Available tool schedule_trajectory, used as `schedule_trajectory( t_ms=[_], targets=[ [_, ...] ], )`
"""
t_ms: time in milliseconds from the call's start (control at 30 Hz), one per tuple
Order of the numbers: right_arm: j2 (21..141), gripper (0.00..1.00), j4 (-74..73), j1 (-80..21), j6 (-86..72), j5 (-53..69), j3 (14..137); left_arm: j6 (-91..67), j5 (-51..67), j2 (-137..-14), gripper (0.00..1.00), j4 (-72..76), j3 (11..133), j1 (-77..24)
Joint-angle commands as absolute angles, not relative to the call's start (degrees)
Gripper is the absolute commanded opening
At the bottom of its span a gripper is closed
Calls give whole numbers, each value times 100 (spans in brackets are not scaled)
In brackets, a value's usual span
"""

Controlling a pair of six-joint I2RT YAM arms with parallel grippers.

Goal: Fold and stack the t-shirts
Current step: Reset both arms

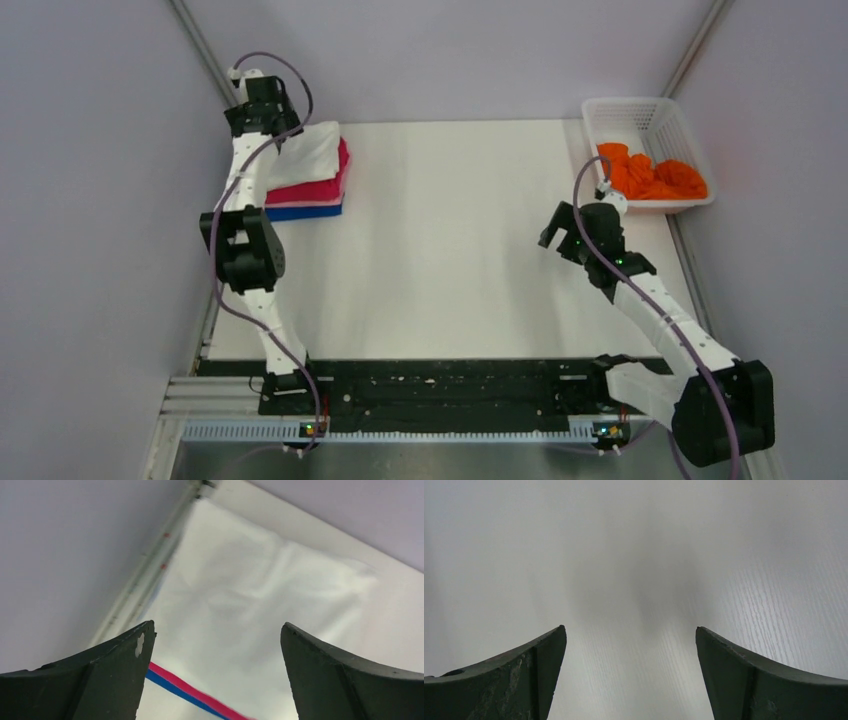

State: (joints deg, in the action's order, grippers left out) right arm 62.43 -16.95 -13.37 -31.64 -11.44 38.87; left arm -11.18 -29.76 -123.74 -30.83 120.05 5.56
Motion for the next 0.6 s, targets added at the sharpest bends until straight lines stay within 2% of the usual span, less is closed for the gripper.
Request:
schedule_trajectory(
  t_ms=[0,67,167,500,567],
  targets=[
    [5600,99,-1628,-1311,-3324,-1238,3726,-2233,101,-10873,99,-2100,10665,553],
    [5427,99,-1613,-1317,-3345,-1124,3649,-2482,828,-10736,99,-1807,10269,526],
    [5198,99,-1612,-1315,-3361,-951,3543,-2858,1298,-10831,99,-1769,10003,510],
    [5086,99,-1642,-1312,-3349,-742,3283,-3395,2506,-11620,99,-1771,9465,468],
    [5090,99,-1655,-1318,-3344,-757,3257,-3395,2410,-11554,99,-1762,9167,450]
  ],
)
